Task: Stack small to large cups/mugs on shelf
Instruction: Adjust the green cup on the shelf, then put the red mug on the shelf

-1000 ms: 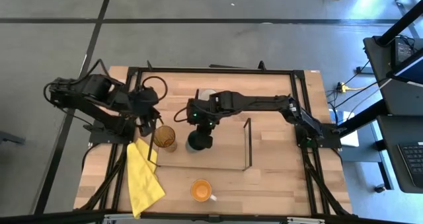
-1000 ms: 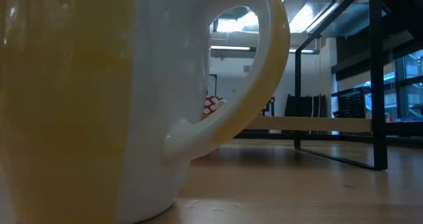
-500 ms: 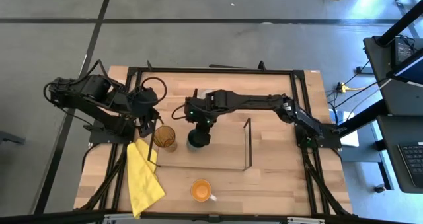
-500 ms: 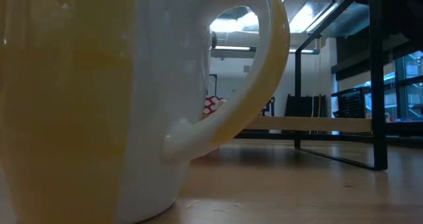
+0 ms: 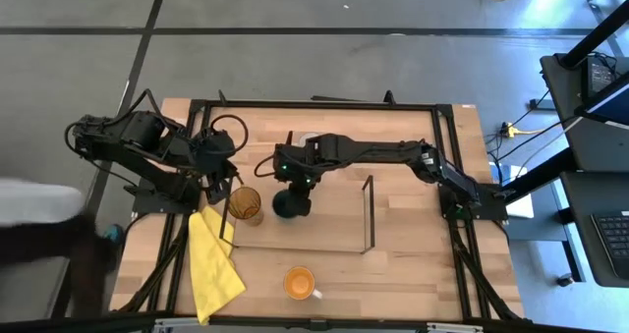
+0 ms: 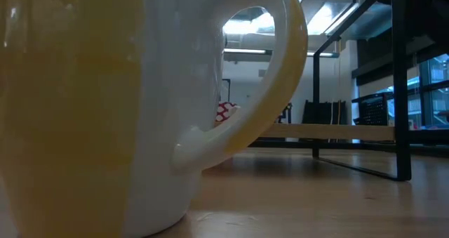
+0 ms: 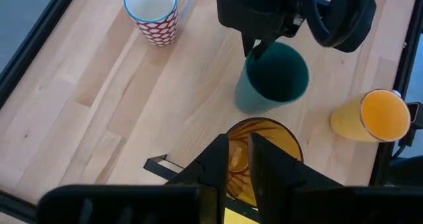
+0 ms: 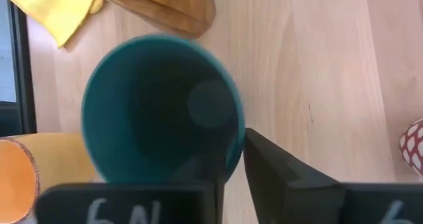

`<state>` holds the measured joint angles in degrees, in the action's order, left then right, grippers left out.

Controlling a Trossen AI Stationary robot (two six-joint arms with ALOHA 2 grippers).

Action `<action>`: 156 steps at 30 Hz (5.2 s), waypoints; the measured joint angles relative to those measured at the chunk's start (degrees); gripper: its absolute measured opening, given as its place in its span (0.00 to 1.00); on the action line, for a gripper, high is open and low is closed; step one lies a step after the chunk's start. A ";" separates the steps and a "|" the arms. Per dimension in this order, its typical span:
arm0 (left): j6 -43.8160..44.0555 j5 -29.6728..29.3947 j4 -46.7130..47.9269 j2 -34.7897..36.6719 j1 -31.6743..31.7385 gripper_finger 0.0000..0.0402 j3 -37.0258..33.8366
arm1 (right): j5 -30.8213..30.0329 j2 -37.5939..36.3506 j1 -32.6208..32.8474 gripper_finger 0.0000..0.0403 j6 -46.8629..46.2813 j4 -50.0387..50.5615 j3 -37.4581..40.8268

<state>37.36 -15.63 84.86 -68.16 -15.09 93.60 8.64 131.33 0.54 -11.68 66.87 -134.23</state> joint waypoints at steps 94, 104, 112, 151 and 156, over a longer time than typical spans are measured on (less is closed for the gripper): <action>-1.92 0.04 0.06 -0.09 0.04 0.13 0.00 | 0.99 -3.15 -24.81 0.43 -2.71 6.24 9.35; -1.90 -0.16 0.06 -0.09 0.04 0.13 0.00 | -0.53 -3.17 -24.28 0.42 -2.74 -3.30 14.56; -1.90 -0.22 0.06 -0.09 0.04 0.13 0.00 | -2.11 -3.17 -24.30 0.36 -1.27 -6.17 19.94; -3.54 -3.31 2.81 -0.11 0.04 0.13 0.00 | -6.20 -14.08 -13.04 0.05 -20.22 10.88 14.27; -3.24 -3.81 3.58 -0.11 0.06 0.13 0.00 | -9.87 -16.41 -6.51 0.05 -30.35 11.69 14.27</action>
<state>34.12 -19.44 88.44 -68.27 -15.03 93.60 -1.22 114.92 -5.97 -42.03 78.56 -119.96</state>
